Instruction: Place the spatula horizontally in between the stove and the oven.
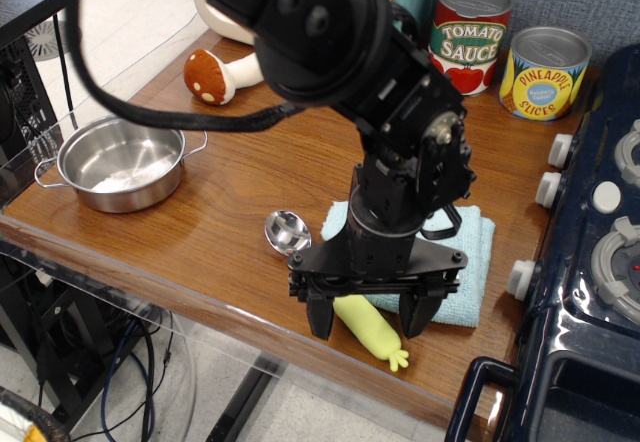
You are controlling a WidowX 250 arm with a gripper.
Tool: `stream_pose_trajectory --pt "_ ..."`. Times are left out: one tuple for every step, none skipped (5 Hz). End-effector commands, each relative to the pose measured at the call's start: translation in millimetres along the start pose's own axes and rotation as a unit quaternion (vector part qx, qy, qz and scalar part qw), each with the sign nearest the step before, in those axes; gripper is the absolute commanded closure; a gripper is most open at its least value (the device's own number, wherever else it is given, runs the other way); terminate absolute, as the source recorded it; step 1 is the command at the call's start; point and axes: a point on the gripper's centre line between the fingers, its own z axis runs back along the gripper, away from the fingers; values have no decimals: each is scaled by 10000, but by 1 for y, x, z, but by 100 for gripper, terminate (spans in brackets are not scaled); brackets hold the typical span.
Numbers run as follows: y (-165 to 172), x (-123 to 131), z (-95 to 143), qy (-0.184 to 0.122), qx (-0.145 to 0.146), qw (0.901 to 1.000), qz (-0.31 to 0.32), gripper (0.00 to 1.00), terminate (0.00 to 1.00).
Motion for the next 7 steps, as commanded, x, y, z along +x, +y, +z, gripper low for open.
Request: stream_pose_trajectory --pt "-5 8 -10 -57 49 10000 -50 100 0" --pt "-3 10 -9 -51 16 10000 83 100 0" --pt "1 14 -7 -58 -12 9999 125 100 0" --pt "11 21 -1 -77 -87 9994 321 100 0" --pt "28 32 9 -80 -173 9977 653 100 0" --pt "42 41 23 -88 -310 9944 1007 100 0" --pt "51 49 46 -167 -524 9890 1371 100 0"
